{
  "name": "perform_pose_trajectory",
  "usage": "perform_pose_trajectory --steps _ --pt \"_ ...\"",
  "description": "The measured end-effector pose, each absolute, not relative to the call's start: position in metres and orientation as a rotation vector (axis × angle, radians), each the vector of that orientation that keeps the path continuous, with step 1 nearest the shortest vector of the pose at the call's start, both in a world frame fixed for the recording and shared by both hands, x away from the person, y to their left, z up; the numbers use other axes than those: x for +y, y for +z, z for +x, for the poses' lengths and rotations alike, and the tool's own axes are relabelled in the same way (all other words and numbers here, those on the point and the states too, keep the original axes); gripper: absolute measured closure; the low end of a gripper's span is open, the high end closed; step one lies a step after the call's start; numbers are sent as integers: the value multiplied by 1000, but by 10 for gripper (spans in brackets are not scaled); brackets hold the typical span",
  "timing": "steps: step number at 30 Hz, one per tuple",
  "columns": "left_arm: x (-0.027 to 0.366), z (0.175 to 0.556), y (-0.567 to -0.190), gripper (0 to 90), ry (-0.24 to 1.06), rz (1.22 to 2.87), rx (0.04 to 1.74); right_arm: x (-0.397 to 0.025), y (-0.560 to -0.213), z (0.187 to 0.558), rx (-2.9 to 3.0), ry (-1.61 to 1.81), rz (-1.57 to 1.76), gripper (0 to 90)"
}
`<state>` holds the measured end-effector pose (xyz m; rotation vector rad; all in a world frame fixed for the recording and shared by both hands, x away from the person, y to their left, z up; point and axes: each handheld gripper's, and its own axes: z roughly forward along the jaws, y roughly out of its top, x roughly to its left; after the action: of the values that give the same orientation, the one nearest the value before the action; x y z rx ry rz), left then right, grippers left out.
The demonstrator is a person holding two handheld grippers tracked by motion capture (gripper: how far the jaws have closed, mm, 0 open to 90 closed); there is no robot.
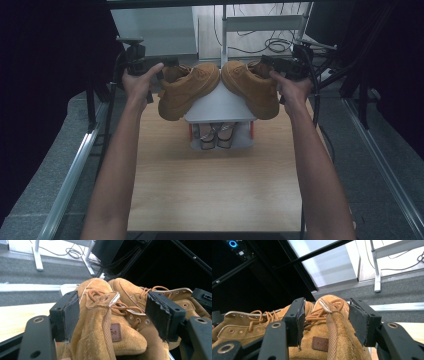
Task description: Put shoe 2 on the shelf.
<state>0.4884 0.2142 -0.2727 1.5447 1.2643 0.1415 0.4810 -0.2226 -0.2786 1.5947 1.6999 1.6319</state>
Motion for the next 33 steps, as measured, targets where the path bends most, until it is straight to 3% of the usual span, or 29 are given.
perform_pose_trajectory --steps 21,25,33 --pt "260 435 -264 373 220 1539 1212 -267 -258 427 1630 1633 1534 540" --pt "269 424 -267 425 213 1551 1209 -275 -260 418 1647 1626 1515 563" --pt "282 406 -285 743 276 1588 1271 -287 -278 408 1707 1582 1490 732"
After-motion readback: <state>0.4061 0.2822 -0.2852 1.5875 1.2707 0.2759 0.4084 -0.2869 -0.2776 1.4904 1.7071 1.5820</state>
